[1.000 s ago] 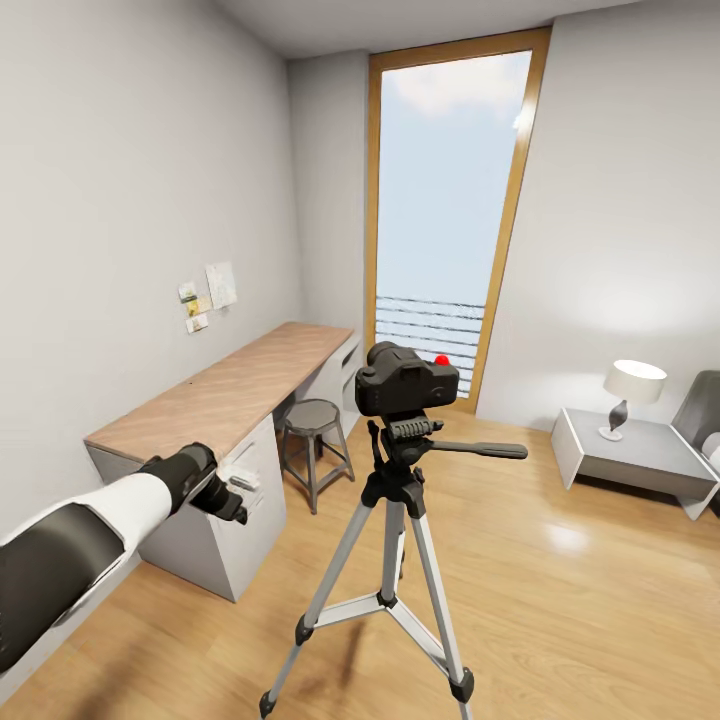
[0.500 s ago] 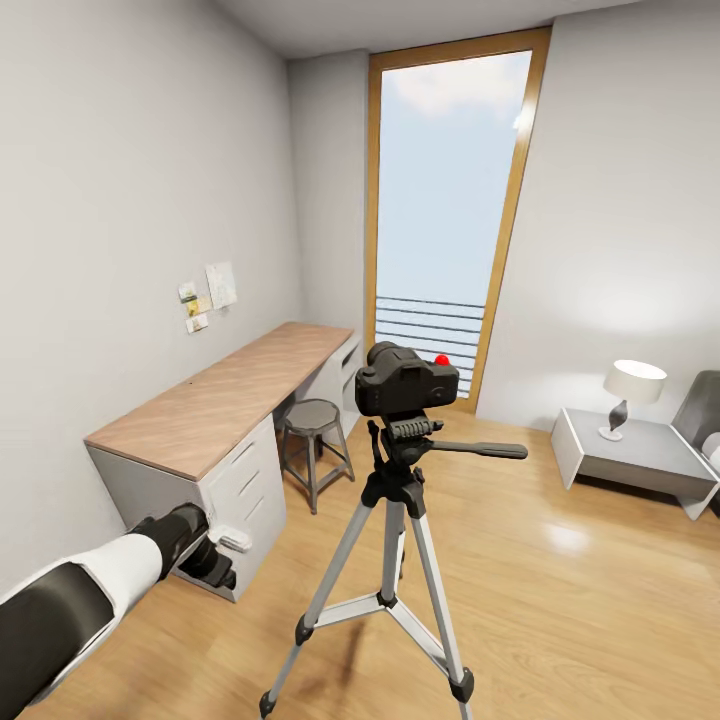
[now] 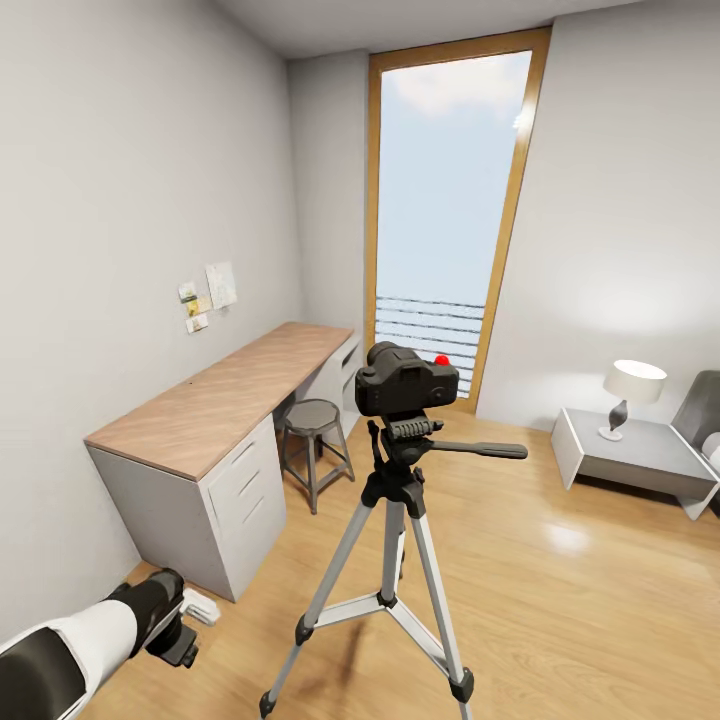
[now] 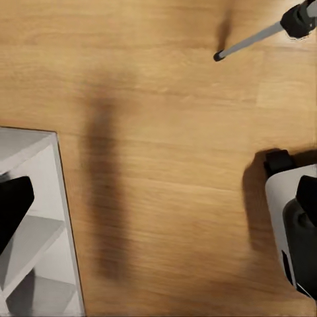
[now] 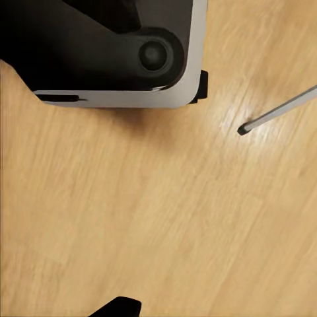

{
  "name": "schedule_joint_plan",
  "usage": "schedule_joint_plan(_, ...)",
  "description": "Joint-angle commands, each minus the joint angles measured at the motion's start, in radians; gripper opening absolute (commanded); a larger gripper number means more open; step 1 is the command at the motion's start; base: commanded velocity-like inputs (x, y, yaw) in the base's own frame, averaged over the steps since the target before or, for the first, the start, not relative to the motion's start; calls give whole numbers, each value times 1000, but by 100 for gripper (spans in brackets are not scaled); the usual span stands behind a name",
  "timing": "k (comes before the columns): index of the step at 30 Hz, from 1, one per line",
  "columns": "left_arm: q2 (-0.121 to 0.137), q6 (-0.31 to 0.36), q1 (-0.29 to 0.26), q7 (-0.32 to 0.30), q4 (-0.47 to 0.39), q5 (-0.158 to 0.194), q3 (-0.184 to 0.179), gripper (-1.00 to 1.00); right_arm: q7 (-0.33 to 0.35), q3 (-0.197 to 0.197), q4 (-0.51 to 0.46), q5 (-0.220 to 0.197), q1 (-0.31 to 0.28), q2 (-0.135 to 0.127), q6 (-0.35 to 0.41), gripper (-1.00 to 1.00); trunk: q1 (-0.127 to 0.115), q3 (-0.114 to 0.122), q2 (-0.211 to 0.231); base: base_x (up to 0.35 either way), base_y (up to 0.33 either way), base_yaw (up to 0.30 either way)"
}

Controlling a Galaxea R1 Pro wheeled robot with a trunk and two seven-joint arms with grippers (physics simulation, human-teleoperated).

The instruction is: Attach the digital camera to the camera tripod in the bedroom.

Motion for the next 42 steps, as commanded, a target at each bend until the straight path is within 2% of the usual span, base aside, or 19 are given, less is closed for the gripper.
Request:
schedule_joint_plan(1,6,5,18,-1,-2,8,-9,100,1,-6,4,10,4,-1,-6,100,1,-2,-2,0,0,0)
schedule_joint_plan(6,15,5,69,0,-1,8,-8,100,1,-6,4,10,11,-1,-4,100,1,-2,-2,0,0,0)
schedule_joint_plan(8,19,5,136,1,-1,8,-7,100,1,-6,4,10,14,0,-3,100,1,-2,-2,0,0,0)
schedule_joint_plan(11,18,5,180,1,0,8,-7,100,0,-6,4,10,15,0,-3,100,1,-2,-2,0,0,0)
schedule_joint_plan(17,17,2,240,1,-2,10,-6,100,-5,-7,3,9,15,1,-4,100,1,-2,-2,0,0,0)
schedule_joint_plan(19,11,-15,243,4,-2,41,-5,100,-6,-8,3,8,15,2,-6,100,1,-2,-2,0,0,0)
schedule_joint_plan(21,-2,-39,244,18,-2,101,-3,100,-7,-9,3,7,15,4,-10,100,1,-2,-2,0,0,0)
schedule_joint_plan(22,-12,-53,245,46,-2,153,-2,100,-7,-9,3,7,15,6,-11,100,1,-2,-2,0,0,0)
schedule_joint_plan(23,-19,-63,245,93,-2,207,-1,100,-7,-9,3,6,15,8,-12,100,1,-2,-2,0,0,0)
schedule_joint_plan(24,-28,-71,245,187,-2,280,0,100,-7,-9,3,6,15,10,-13,100,1,-2,-2,0,0,0)
schedule_joint_plan(26,-35,-74,245,253,-2,314,0,100,-7,-9,3,5,15,11,-14,100,1,-2,-2,0,0,0)
schedule_joint_plan(30,-56,-76,246,349,-2,356,0,100,-7,-10,3,6,15,13,-14,100,1,-2,-2,0,0,0)
schedule_joint_plan(35,-67,-77,261,369,-2,369,0,100,-7,-10,3,6,15,13,-14,100,1,-2,-2,0,0,0)
schedule_joint_plan(42,-71,-78,319,372,-2,374,1,100,-7,-10,3,7,15,13,-14,100,1,-2,-2,0,0,0)
